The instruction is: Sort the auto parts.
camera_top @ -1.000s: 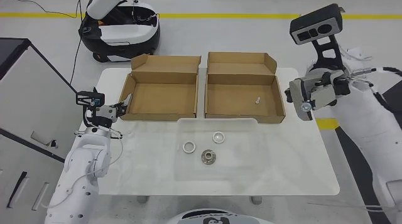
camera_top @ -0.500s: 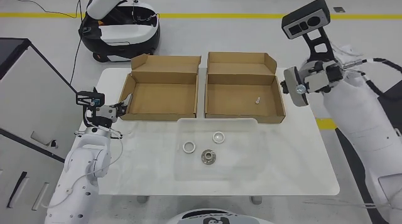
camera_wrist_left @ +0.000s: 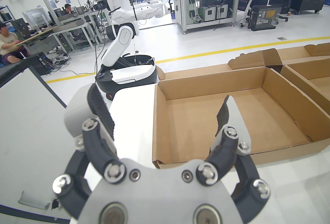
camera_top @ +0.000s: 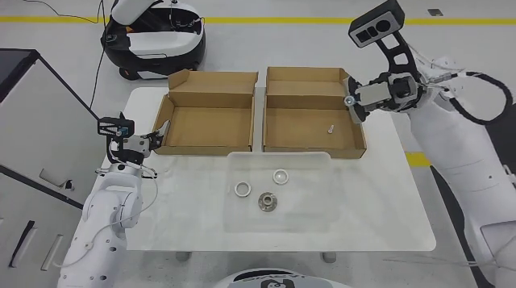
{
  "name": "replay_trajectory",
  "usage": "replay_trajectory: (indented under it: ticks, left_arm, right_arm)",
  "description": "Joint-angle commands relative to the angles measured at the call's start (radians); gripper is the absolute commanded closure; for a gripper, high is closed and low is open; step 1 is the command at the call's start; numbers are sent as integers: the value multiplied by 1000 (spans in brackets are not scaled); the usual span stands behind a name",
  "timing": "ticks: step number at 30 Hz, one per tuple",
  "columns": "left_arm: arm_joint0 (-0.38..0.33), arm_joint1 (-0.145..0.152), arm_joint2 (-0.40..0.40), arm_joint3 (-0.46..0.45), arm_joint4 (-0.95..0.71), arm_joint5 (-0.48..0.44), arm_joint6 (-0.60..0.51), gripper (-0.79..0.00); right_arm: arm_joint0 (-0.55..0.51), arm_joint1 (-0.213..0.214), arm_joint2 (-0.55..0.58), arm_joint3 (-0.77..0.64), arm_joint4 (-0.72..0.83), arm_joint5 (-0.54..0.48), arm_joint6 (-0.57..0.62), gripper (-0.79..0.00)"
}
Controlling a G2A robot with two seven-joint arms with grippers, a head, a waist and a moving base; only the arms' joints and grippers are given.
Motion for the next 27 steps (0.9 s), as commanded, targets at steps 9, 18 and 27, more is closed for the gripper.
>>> replay_trajectory:
  ticks: [9,18,27]
  left_arm:
    - [0,0,0,0,0,0,0,-785]
    - [0,0,0,0,0,0,0,-785]
    - [0,0,0,0,0,0,0,-785]
  right_arm:
    - [-22,-18,21,1,39,13,11,0]
    - [-42,-40,42,12,150,44,11,0]
    - [-53,-59,63,25,172,50,2,0]
